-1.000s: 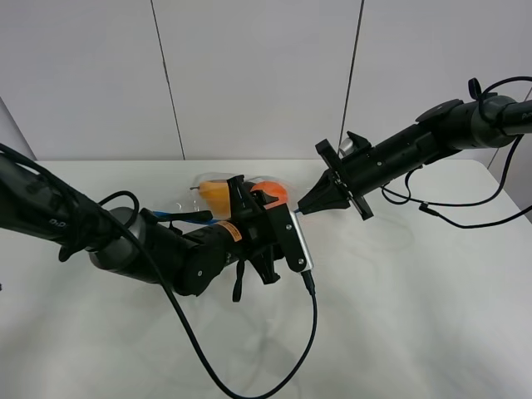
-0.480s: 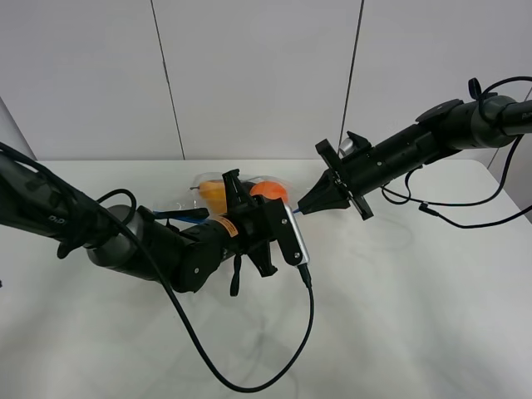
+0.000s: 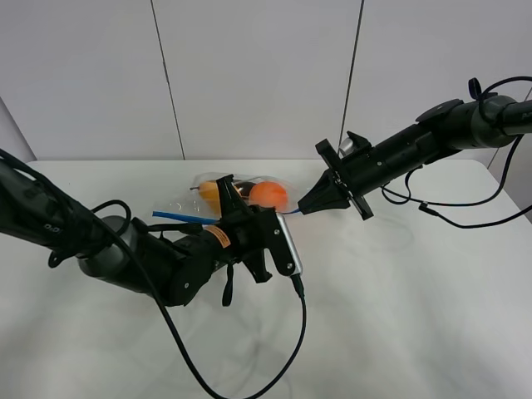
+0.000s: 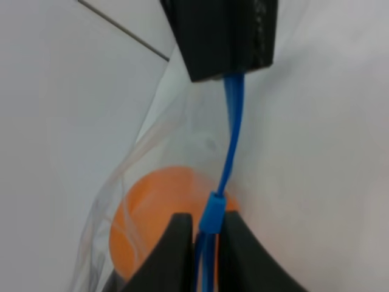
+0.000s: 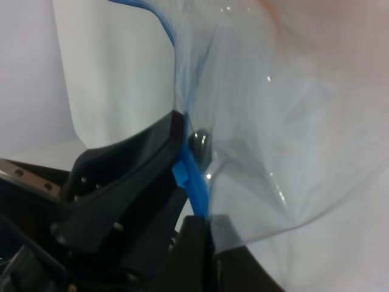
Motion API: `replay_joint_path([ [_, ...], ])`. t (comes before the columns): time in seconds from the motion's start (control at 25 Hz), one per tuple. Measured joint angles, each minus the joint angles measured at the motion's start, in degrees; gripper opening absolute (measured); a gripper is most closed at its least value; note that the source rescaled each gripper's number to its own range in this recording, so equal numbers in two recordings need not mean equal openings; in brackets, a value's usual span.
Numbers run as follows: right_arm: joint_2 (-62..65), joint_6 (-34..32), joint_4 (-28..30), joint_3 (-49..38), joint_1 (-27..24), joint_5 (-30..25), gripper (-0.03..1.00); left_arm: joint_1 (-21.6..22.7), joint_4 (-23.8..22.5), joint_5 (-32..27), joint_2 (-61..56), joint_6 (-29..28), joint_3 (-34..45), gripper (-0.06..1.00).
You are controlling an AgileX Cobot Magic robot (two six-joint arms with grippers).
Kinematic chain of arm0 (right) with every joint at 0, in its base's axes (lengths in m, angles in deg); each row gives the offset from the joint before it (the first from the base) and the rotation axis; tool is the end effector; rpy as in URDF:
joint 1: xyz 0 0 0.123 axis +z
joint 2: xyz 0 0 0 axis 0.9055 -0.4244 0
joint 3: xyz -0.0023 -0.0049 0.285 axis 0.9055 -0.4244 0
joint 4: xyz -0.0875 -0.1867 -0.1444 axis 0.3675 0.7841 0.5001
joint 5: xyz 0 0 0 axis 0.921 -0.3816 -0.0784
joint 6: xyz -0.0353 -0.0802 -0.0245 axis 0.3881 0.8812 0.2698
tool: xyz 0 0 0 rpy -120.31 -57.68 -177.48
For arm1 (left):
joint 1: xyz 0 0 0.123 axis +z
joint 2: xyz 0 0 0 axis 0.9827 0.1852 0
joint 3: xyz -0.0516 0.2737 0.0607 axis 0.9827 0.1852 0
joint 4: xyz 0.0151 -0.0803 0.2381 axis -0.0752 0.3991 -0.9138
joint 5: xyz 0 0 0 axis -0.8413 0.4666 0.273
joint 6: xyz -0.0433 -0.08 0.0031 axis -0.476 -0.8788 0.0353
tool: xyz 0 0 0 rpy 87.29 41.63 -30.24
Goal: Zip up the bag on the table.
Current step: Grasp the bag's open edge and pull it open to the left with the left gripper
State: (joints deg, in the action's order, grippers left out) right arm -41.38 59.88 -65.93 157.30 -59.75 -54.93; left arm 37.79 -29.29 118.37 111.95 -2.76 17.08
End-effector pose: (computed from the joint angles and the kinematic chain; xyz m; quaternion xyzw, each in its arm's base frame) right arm 0.3993 0.1105 0.1656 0.0105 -0.8878 -0.4599 0.0155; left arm 0.2950 -0.2409 0.1218 0.5449 0.5753 0.1262 0.5968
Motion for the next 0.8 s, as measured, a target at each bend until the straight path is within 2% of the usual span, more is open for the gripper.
replay_joint_path([
  [0.56, 0.0, 0.0, 0.0, 0.0, 0.0, 0.0, 0.0, -1.7, -1.9, 0.9, 0.0, -0.1, 0.0, 0.07],
  [0.68, 0.0, 0.0, 0.0, 0.0, 0.0, 0.0, 0.0, -1.7, -1.9, 0.9, 0.0, -0.1, 0.0, 0.01],
  [0.8, 0.0, 0.0, 0.0, 0.0, 0.0, 0.0, 0.0, -1.7, -1.9, 0.9, 0.0, -0.1, 0.0, 0.0],
])
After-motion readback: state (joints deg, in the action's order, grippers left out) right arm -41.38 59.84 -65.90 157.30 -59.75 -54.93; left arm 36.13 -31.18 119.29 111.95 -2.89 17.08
